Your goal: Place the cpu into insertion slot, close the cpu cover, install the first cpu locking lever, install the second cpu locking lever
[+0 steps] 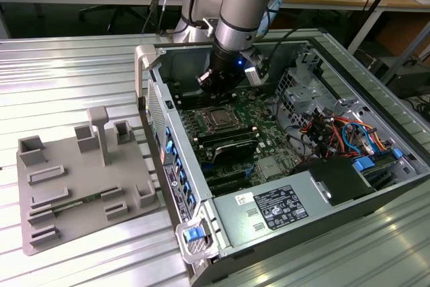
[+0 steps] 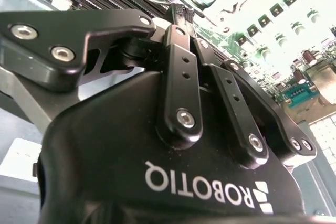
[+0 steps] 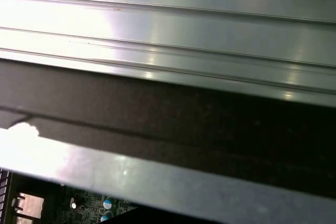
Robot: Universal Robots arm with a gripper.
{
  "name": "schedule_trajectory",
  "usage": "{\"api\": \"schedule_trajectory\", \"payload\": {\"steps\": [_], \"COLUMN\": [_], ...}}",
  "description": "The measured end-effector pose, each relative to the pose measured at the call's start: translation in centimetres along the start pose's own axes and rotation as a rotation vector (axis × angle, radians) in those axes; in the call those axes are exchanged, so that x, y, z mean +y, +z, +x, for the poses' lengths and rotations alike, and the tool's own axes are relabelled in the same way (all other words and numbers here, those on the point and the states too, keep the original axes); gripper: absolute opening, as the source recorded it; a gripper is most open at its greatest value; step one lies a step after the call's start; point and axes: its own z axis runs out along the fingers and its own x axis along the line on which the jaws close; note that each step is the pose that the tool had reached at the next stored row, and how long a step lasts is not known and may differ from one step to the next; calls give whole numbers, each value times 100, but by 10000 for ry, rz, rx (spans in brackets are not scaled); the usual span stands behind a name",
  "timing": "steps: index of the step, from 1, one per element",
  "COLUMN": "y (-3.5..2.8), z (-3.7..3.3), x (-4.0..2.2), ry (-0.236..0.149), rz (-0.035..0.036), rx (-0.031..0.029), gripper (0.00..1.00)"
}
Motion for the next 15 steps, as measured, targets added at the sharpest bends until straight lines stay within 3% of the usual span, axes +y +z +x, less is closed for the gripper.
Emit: {"api": "schedule_trajectory", "payload": {"steps": [8,15], "y": [9,47], "z": [-149,-178], "x": [-25,-31], "ry": [-7,-17], "rz": [-22,-27], "rx": [125,166], "gripper": [11,11]}}
